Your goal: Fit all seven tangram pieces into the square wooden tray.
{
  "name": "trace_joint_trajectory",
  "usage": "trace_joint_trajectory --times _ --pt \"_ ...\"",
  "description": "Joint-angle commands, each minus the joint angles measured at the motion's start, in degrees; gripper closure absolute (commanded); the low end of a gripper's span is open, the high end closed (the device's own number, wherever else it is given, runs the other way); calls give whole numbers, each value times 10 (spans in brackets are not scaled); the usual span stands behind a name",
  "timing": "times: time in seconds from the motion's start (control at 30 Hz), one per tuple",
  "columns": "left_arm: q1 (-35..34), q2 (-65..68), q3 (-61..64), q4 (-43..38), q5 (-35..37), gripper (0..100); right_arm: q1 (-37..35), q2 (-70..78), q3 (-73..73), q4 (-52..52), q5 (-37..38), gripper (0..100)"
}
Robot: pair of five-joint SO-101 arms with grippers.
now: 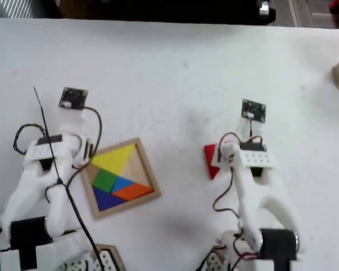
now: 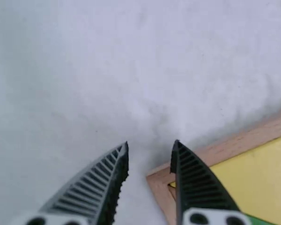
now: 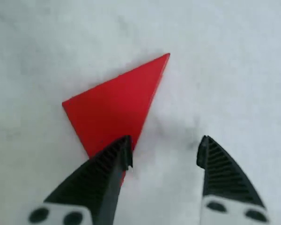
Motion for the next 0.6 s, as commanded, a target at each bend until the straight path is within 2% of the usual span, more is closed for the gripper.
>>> trace_joint_trajectory --times 0.0,0.23,0.4,0.57 --pt "-7 -1 -26 -1 3 835 -19 37 -61 16 -18 769" --pt "-7 -1 -26 -1 3 835 -39 101 -114 15 -22 769" --pt "-7 -1 -26 -1 3 835 -115 136 -151 13 -15 769" --pt "-7 -1 -25 -1 3 835 -198 163 -185 15 70 769"
